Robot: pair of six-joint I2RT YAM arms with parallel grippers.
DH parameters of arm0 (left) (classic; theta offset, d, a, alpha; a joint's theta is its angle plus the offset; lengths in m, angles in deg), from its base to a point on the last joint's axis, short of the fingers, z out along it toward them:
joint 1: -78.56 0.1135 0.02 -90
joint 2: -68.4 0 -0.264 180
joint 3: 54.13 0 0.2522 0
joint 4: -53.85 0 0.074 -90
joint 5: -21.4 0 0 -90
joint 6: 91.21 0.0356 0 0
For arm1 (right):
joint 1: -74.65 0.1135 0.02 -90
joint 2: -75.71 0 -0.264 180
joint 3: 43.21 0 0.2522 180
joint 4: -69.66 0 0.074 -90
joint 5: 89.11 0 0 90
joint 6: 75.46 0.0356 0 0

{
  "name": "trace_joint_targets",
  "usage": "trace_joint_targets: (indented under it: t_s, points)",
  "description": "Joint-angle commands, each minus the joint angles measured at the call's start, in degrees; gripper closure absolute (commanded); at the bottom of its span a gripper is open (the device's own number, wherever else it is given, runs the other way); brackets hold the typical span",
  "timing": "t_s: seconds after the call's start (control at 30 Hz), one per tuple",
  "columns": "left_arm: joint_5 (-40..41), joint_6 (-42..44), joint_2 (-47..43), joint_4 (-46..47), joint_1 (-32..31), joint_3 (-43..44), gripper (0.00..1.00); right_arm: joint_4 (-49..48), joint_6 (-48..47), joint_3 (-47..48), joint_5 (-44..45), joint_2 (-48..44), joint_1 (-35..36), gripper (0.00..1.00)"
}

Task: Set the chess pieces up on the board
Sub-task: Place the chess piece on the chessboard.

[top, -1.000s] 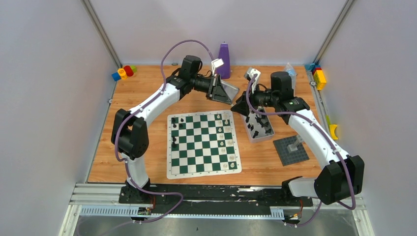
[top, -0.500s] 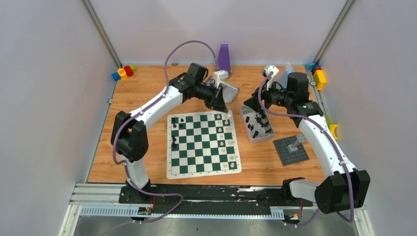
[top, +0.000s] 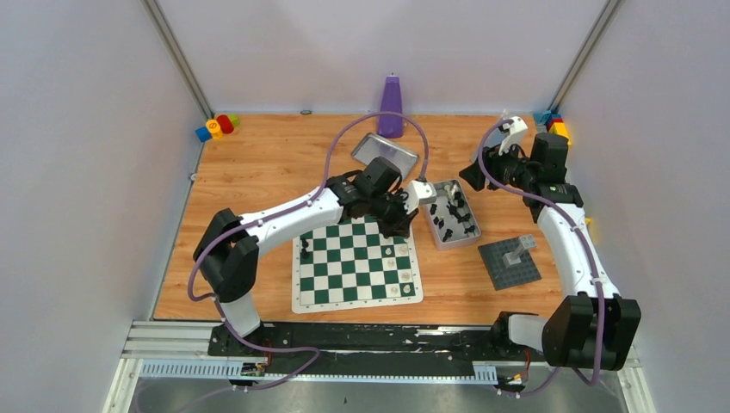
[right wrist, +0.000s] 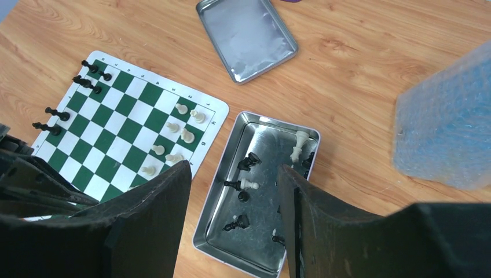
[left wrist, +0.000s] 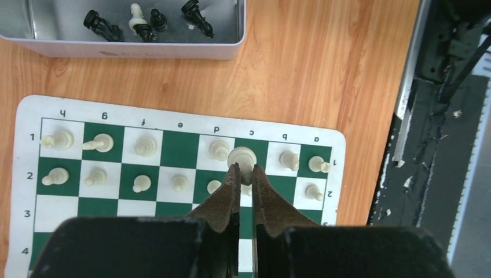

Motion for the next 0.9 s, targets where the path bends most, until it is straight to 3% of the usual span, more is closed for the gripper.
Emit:
trace_joint_targets:
  t_s: [0.0, 0.43, 0.87]
  points:
    - [6.1, 4.7, -0.4, 3.7, -3.5, -0.7, 0.97, -3.0, 0.5, -0.5, 0.5, 0.0, 0.1, 0.43]
    - [10.2, 7.2, 5.0, 2.3, -7.9, -0.4, 0.97, -3.0, -0.6, -1.2, -0.6, 0.4, 0.1, 0.43]
    - [9.7, 7.8, 7.7, 2.6, -8.5, -2.5, 0.96, -2.8, -1.1, -1.4, -1.4, 1.0, 0.1, 0.43]
